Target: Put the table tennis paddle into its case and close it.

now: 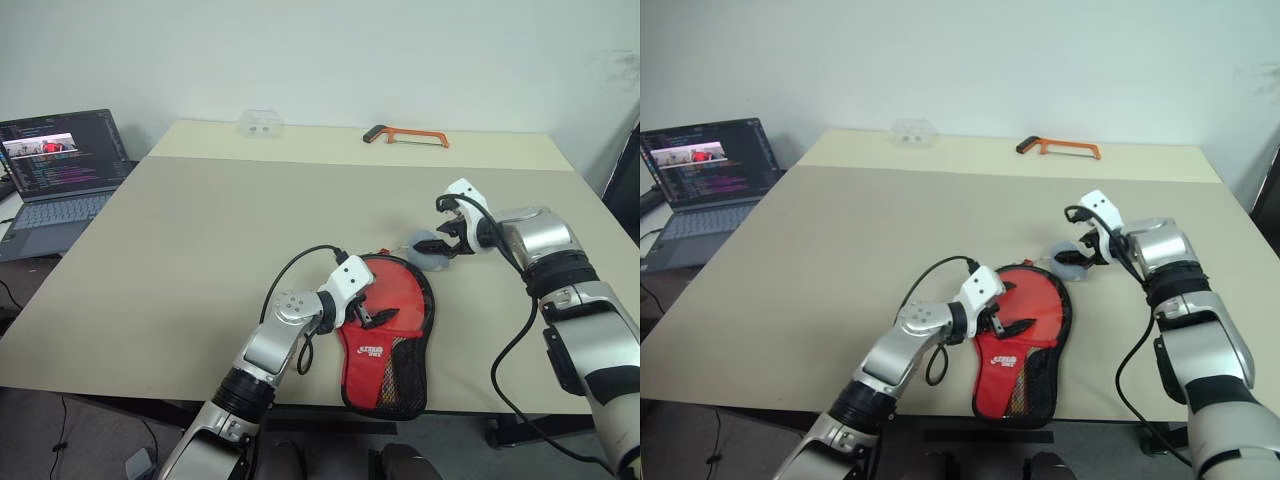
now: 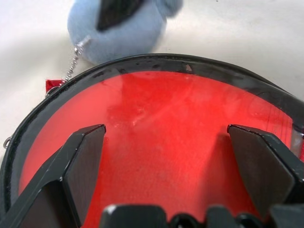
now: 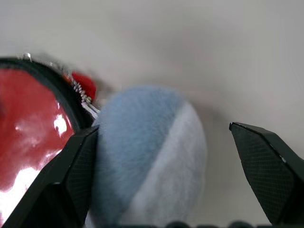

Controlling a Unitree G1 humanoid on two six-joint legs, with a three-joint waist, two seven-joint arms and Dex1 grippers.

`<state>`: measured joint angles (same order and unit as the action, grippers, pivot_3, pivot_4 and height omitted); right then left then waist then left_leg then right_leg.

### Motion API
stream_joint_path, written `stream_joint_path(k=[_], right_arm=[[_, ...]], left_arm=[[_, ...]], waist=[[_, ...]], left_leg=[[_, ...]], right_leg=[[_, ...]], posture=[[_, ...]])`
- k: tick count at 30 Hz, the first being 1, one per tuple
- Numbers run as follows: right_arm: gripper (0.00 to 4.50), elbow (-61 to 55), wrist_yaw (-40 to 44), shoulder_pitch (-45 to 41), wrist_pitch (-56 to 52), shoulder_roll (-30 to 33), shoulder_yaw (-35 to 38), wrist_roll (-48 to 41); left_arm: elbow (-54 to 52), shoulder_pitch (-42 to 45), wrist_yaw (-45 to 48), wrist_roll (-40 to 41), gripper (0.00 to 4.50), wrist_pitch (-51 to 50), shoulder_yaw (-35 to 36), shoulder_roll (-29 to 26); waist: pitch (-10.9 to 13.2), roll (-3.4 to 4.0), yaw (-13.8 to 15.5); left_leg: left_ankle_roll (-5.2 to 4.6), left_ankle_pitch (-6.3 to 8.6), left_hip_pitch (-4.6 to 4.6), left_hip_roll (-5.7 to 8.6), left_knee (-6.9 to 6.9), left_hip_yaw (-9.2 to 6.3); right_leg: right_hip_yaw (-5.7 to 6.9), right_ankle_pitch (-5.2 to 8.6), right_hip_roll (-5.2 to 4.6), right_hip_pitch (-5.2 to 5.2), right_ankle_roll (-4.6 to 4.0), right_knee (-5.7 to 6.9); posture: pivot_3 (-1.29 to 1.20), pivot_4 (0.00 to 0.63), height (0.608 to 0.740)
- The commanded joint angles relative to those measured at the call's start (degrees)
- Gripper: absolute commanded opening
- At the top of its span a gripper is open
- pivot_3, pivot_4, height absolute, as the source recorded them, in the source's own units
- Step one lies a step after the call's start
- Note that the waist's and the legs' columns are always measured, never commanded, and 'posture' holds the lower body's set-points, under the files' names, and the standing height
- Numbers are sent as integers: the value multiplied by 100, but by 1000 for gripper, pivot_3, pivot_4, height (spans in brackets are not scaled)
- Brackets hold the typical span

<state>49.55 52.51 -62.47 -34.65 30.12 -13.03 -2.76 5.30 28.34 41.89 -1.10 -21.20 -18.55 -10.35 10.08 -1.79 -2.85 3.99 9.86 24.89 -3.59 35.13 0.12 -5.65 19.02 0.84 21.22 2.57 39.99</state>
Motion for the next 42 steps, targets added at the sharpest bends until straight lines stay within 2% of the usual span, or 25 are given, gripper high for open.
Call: stream_joint_path(k=[1, 5, 6, 8, 15, 19, 25, 30, 32, 38, 42], right_arm=[[4500, 248, 49, -138, 115, -79, -30, 206], [4500, 404, 26, -127, 183, -196, -2, 313], [4319, 438, 6, -130, 192, -212, 20, 326], [3905, 482, -23, -124, 233, -235, 40, 356], [1629, 445, -114, -101, 280, -244, 94, 401], [894, 474, -177, -178, 368, -151, 151, 438], [673, 926, -738, -386, 946, 52, 88, 800], [672, 1469, -1351, -483, 1537, 269, 15, 1219], [672, 1602, -1354, -523, 1611, 353, 69, 1221], [672, 1248, -695, -150, 1822, 911, -117, 1469], [672, -554, 376, 996, 1862, 1752, -325, 1565]], left_arm=[[-121, 38, -79, 8, 4471, -60, -120, 102], [47, 149, -157, -20, 4471, -210, -191, 216], [111, 189, -190, -15, 4491, -299, -193, 252], [273, 270, -242, -5, 4500, -414, -183, 325], [1094, 528, -392, 205, 4500, -886, 18, 680], [1310, 539, -459, 194, 4500, -954, 53, 690], [1584, 532, -615, 459, 4500, -1054, 451, 704], [1519, 399, -623, 508, 4500, -1068, 449, 612], [1493, 345, -620, 507, 4500, -1089, 420, 586], [1481, 243, -679, 448, 4500, -1111, 367, 530], [1500, 238, -666, 436, 4500, -1097, 336, 485]], waist=[[0, 1, -1], [-1, 1, 2], [-1, 1, 5], [-1, 2, 4], [-8, 9, 14], [-12, 16, 12], [-12, 17, 13], [-13, 18, 10], [-13, 20, 16], [-14, 21, 56], [-24, 39, 99]], left_leg=[[0, 0, -1, 0, 0, 0], [0, 0, -3, 1, 1, -2], [0, 0, -2, 1, 1, -2], [0, 0, -3, 2, 2, -3], [0, 0, -12, 3, 8, -5], [0, 0, -26, 3, 8, -7], [0, 0, -50, 6, 9, -8], [1, 0, -52, 6, 6, -6], [1, 0, -53, 7, 6, -7], [1, 0, -54, 14, 6, -6], [1, 1, -59, 15, 5, -11]], right_leg=[[0, 0, 0, -2, 0, 0], [2, 0, 0, -4, 0, 2], [3, 0, 0, -4, 0, 2], [4, 0, -1, -6, 0, 1], [5, -2, -1, -19, 4, 1], [6, -3, -1, -37, 5, 1], [7, -2, -3, -65, 6, -4], [5, -2, -3, -66, 6, -6], [5, -2, -4, -68, 6, -6], [7, -2, -13, -75, 7, -17], [13, 2, -12, -87, 13, -28]], posture=[[0, 150, 740], [0, 150, 740], [0, 150, 740], [0, 150, 740], [0, 150, 740], [0, 150, 740], [0, 150, 740], [0, 150, 740], [0, 150, 740], [0, 150, 740], [0, 150, 740]])
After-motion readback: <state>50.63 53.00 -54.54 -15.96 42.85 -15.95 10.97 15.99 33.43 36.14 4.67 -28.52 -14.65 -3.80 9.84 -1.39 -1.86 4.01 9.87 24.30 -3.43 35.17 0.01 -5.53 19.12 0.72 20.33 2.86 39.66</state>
